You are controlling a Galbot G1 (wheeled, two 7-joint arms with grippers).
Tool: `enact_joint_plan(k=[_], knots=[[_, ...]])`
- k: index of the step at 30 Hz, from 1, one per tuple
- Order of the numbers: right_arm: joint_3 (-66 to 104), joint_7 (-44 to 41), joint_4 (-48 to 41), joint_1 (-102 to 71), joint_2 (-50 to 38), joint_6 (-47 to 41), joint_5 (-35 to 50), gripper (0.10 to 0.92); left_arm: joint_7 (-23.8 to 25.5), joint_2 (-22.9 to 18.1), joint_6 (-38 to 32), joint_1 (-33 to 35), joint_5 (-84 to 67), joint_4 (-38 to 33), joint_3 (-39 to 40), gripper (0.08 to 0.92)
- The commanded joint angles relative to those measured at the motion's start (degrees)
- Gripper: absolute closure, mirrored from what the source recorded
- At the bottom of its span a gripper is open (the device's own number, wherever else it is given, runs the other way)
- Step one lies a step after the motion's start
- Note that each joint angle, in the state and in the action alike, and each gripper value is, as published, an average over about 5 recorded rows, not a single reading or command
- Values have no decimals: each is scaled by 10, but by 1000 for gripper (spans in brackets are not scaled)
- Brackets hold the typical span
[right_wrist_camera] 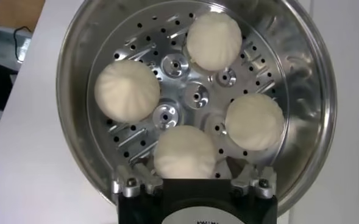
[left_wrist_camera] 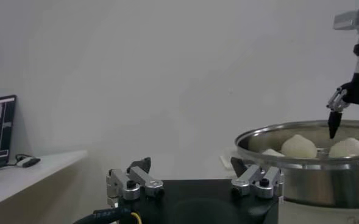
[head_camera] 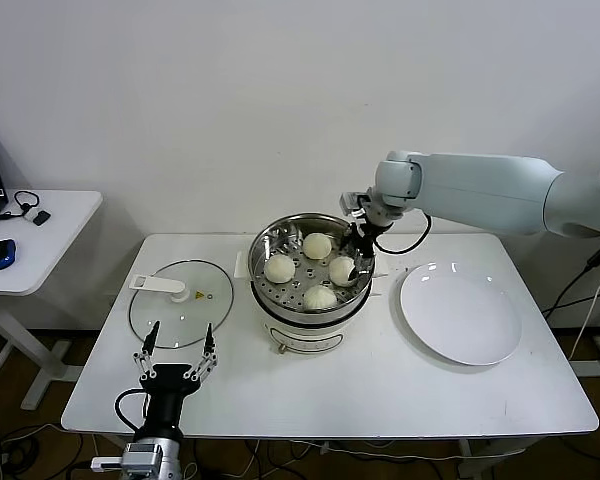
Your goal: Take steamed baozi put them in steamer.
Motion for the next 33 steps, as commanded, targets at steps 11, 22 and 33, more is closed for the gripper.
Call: enact_joint_plan(k=[11,22,33], knots=[[-19,26,84,106,-77,-8,84,203,0,5,2,3,-1,-12,2,177],[170,292,233,-12,-314,-25,92,203,-1,13,5,6,3,-21,4,177],[683,469,400,-509,-518,13,51,203,1,23,10,4,9,-17,5,177]])
